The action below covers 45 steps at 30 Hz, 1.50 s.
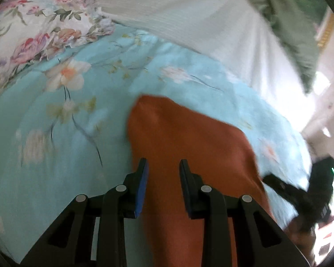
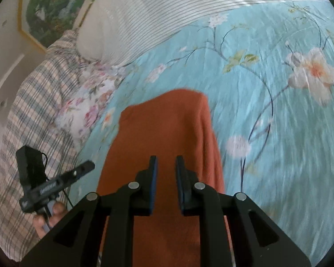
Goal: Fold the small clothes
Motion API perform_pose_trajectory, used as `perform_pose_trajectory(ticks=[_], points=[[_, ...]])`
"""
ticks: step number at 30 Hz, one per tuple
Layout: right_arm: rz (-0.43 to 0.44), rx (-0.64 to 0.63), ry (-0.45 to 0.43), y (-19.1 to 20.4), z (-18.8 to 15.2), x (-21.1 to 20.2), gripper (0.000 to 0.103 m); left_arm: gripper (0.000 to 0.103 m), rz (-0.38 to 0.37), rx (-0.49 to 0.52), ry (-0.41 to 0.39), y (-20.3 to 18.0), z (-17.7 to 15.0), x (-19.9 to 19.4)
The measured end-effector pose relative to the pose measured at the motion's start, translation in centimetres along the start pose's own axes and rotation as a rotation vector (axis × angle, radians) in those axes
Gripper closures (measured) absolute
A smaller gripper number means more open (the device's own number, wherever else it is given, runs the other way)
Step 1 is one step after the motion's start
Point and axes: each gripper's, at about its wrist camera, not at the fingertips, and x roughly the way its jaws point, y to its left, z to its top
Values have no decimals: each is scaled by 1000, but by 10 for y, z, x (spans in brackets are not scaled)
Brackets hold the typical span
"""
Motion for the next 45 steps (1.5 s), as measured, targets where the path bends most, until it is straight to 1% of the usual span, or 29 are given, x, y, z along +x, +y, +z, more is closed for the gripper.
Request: perform_pose_trajectory(ticks=[3, 5, 7, 9, 10, 11, 12, 13, 14, 16, 17, 18, 19, 20, 21, 22, 23, 24, 25, 27, 28, 30, 32, 35, 38, 40, 43, 44, 45], points=[[-7, -28, 25, 3, -22, -8, 85, 75, -67, 38, 2, -13, -38, -26], [-44, -31, 33, -1, -35, -10, 85, 75, -102, 75, 22, -20, -64, -38], [-76, -12, 37, -12, -41, -10, 85, 75, -113, 105, 35, -26, -85, -44], [-54, 25, 42, -16, -38, -12, 85, 75, -119, 129, 60, -27, -101, -43], [-58, 19, 37, -12, -34, -14, 85, 75, -97, 142, 71, -28, -107, -41], [-72, -10, 25, -7, -28, -17, 81, 75, -91, 145, 73, -28, -107, -40], [-99, -47, 11, 0, -21, -18, 62, 75, -94, 142, 69, -28, -105, -42], [-140, -75, -4, 5, -11, -17, 49, 74, -96, 137, 64, -28, -103, -43], [-164, -85, -10, 6, -5, -14, 33, 73, -78, 129, 50, -28, -98, -45], [-184, -83, -26, 0, 11, -4, 33, 67, -36, 125, 21, -26, -93, -47], [-182, -69, -24, -5, 19, 3, 38, 65, -13, 115, 8, -24, -91, -47], [-172, -56, -13, -10, 26, 12, 49, 64, -2, 103, 4, -22, -90, -46], [-166, -46, 2, -14, 32, 20, 55, 64, -1, 91, 9, -20, -88, -43], [-160, -35, 23, -19, 36, 30, 65, 64, -1, 83, 14, -17, -87, -41], [-151, -23, 66, -24, 39, 42, 79, 64, 10, 78, 15, -16, -86, -39], [-144, -12, 105, -29, 40, 49, 86, 64, 26, 75, 15, -14, -85, -37], [-143, 1, 106, -32, 40, 50, 88, 64, 34, 71, 19, -13, -84, -33], [-119, -1, 69, -29, 41, 40, 90, 64, 39, 61, 26, -11, -84, -30], [-93, -17, 12, -24, 41, 26, 90, 64, 41, 51, 32, -9, -82, -28], [-99, -34, -40, -19, 38, 10, 91, 64, 36, 47, 30, -8, -81, -27], [-117, -37, -41, -19, 37, 11, 91, 64, 35, 50, 25, -8, -81, -28], [-195, -57, 6, -27, 32, 28, 91, 64, 43, 56, 39, -8, -81, -22], [-215, -32, 40, -39, 26, 44, 90, 64, 45, 43, 61, -8, -82, -13], [-225, 21, 11, -44, 28, 33, 72, 61, 39, 26, 73, -7, -82, -6], [-243, 1, -50, -26, 26, 9, 72, 61, 37, 13, 77, -4, -82, -6], [-177, -31, -77, -6, 23, -1, 72, 61, 40, 14, 80, -4, -82, -6], [-101, -87, -20, 14, 15, 9, 72, 61, 46, 12, 78, -5, -83, -5], [-117, -95, 2, 14, 12, 15, 72, 61, 48, 11, 78, -7, -83, -4], [-177, -102, 27, 10, 8, 23, 74, 61, 51, 11, 78, -9, -84, -5]])
